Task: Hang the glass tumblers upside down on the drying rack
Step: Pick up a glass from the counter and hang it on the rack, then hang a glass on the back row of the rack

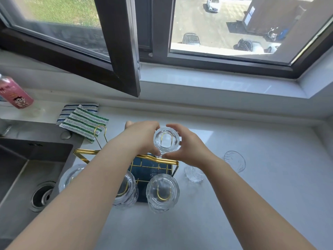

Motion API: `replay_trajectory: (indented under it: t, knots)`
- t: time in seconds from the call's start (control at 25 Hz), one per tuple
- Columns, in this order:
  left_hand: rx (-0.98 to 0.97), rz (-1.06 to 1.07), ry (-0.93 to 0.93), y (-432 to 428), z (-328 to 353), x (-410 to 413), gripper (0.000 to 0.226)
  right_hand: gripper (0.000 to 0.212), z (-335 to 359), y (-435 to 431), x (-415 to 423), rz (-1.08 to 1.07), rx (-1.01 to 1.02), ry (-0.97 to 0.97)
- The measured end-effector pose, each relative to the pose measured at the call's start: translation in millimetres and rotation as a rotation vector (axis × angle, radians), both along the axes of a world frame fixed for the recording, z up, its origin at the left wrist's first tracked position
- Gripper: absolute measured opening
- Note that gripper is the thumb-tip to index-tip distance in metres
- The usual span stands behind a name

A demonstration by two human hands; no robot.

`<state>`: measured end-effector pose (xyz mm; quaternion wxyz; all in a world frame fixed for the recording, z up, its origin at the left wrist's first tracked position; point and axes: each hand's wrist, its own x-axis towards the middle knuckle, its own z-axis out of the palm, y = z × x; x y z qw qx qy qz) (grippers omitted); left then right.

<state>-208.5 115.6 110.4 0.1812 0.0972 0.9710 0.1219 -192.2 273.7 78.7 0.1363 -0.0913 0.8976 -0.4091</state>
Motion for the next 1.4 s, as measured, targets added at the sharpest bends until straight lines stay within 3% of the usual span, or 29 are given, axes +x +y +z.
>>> replay_trajectory:
  t: [0.16,0.44,0.48,0.56,0.64,0.68,0.76,0.88,1.08,1.24,1.4]
  knots:
    - [0.005,0.009,0.010,0,2,0,0.055,0.088,-2,0,-2,0.010,0.008,-0.009]
    - [0.025,0.041,0.084,2,21,20,0.074,0.089,2,22,12,0.024,0.020,0.039]
    - [0.109,0.069,0.148,5,26,27,0.071,0.087,3,30,17,-0.009,-0.001,0.054]
    - [0.473,0.141,0.259,22,37,48,0.061,0.080,4,51,32,-0.111,-0.078,0.066]
    - [0.776,0.130,0.219,54,39,80,0.055,0.073,-1,72,51,-0.211,-0.162,0.058]
    - [0.808,0.074,0.133,73,33,100,0.059,0.071,-8,80,61,-0.250,-0.189,0.044]
    - [0.775,0.036,-0.097,111,3,136,0.075,0.074,-27,91,79,-0.298,-0.203,0.002]
    - [0.674,0.249,-0.253,140,-50,153,0.081,0.088,-57,99,93,-0.294,-0.167,-0.089]
    - [0.779,0.542,-0.086,139,-99,120,0.082,0.095,-83,105,87,-0.265,-0.161,-0.146]
    - [0.912,0.616,-0.091,140,-114,96,0.089,0.087,-95,105,73,-0.224,-0.199,-0.175]
    - [0.902,0.615,-0.024,143,-122,88,0.083,0.064,-110,99,71,-0.273,-0.289,-0.159]
